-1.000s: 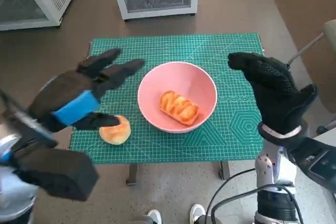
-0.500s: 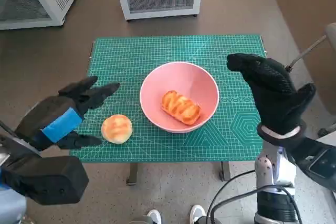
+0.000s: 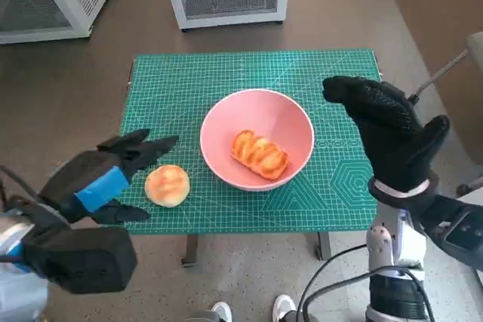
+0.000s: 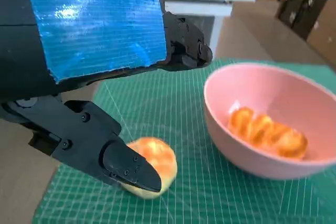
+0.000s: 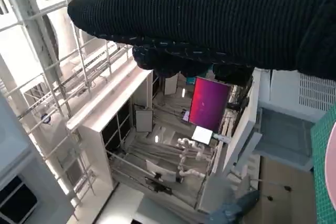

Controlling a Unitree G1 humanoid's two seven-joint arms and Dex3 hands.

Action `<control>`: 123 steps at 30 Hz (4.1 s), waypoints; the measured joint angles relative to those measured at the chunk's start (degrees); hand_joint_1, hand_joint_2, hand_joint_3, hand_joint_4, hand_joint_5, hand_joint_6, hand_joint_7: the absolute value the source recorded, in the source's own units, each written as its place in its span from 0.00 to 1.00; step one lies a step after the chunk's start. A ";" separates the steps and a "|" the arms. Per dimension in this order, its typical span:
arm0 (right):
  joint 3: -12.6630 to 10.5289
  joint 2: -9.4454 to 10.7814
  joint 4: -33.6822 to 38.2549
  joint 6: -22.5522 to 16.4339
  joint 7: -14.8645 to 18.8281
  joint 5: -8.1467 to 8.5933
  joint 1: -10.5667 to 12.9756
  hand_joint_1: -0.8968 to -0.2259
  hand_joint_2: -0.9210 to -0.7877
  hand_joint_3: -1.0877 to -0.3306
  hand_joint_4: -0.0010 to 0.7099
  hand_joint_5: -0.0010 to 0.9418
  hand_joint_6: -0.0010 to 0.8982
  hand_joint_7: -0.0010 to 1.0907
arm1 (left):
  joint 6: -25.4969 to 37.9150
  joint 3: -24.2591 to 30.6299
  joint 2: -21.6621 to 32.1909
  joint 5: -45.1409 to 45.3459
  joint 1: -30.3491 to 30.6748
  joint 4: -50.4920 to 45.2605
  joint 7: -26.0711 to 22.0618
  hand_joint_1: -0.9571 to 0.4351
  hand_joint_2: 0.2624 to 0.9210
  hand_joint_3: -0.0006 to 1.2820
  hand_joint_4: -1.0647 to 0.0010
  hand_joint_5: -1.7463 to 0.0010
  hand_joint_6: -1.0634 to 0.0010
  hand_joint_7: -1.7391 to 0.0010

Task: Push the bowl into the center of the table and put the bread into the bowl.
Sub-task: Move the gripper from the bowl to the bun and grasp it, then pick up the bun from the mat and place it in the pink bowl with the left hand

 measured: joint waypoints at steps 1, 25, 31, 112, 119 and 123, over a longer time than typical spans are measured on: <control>-0.02 -0.02 -0.01 0.05 0.00 0.00 0.00 0.76 0.00 0.80 0.78 0.01 0.14 0.64 | 0.00 -0.79 -0.05 0.10 -0.06 0.76 0.02 0.52 0.71 0.00 0.76 1.00 0.69 0.99; -0.39 -0.40 -0.12 0.17 0.37 0.01 0.00 0.76 0.00 0.80 0.79 0.01 0.14 0.64 | -0.10 -14.89 -7.11 5.51 -7.43 22.50 5.93 0.65 0.77 0.01 0.73 0.99 0.62 0.98; -0.46 -0.49 -0.21 0.16 0.39 0.02 0.01 0.76 0.00 0.80 0.80 0.02 0.14 0.64 | 0.75 -16.75 -8.17 8.74 -8.18 25.69 7.84 0.73 0.84 0.03 0.59 0.98 0.47 0.95; -1.64 -0.38 1.18 -0.74 2.45 0.46 0.01 0.79 0.00 0.81 0.91 0.04 0.14 0.61 | -12.68 -21.58 -19.45 7.24 -38.97 32.28 11.22 0.69 1.00 0.03 0.29 0.35 0.42 0.34; -1.76 -0.39 1.14 -1.03 2.46 0.45 0.11 0.79 0.00 0.81 0.91 0.04 0.15 0.61 | -13.55 -22.43 -21.41 7.39 -40.63 38.83 11.41 0.64 0.93 0.11 0.56 0.68 0.64 0.60; -1.77 -0.39 1.12 -1.09 2.46 0.44 0.11 0.79 0.00 0.81 0.92 0.04 0.15 0.61 | -12.37 -23.52 -21.82 9.12 -40.66 40.14 11.42 0.53 0.95 0.06 0.65 0.91 0.69 0.79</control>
